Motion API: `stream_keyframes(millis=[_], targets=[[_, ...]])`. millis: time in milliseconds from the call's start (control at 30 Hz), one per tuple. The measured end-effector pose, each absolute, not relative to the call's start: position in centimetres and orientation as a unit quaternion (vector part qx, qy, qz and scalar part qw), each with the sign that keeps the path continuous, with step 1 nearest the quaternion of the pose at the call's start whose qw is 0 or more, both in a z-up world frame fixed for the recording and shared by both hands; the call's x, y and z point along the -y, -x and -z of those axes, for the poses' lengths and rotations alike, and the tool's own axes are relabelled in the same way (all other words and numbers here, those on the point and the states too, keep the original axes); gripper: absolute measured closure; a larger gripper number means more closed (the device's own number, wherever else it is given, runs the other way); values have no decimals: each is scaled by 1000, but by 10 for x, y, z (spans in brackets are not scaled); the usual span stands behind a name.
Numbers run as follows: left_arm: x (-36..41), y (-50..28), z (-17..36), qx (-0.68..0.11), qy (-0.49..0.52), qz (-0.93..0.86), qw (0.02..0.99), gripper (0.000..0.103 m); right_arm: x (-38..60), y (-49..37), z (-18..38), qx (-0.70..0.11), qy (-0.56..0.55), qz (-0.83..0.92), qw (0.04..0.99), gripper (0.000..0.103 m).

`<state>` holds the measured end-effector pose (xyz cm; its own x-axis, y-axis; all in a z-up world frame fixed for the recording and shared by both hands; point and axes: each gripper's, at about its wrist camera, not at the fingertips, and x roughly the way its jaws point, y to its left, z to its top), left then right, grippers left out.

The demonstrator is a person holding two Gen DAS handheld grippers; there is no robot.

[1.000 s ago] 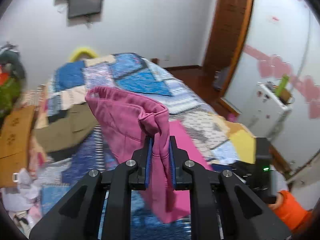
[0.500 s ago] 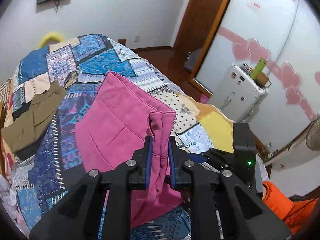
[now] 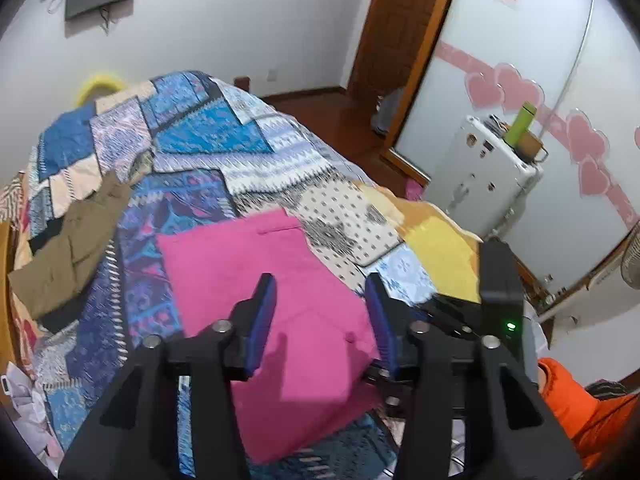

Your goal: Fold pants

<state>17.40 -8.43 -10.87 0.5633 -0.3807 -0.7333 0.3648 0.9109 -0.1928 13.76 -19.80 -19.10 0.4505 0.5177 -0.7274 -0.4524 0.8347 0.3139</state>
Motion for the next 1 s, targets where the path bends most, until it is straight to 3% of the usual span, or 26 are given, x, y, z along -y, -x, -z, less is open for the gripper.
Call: stream_keyframes(millis=[267, 633, 700, 833, 1000], targets=[[49, -222, 121, -428, -4, 138, 893, 45, 214, -134, 190, -442, -35, -273, 854, 36], [27, -326, 198, -512, -39, 91, 853, 44, 246, -135, 189, -450, -37, -218, 865, 36], [32, -335, 218, -535, -60, 91, 838, 43, 252, -137, 188, -450, -41, -208, 867, 36], [33, -333, 239, -520, -130, 56, 842, 29, 257, -137, 183, -447, -44, -199, 871, 36], [8, -314, 235, -517, -123, 24, 847, 29, 256, -138, 174, -436, -43, -201, 876, 36]])
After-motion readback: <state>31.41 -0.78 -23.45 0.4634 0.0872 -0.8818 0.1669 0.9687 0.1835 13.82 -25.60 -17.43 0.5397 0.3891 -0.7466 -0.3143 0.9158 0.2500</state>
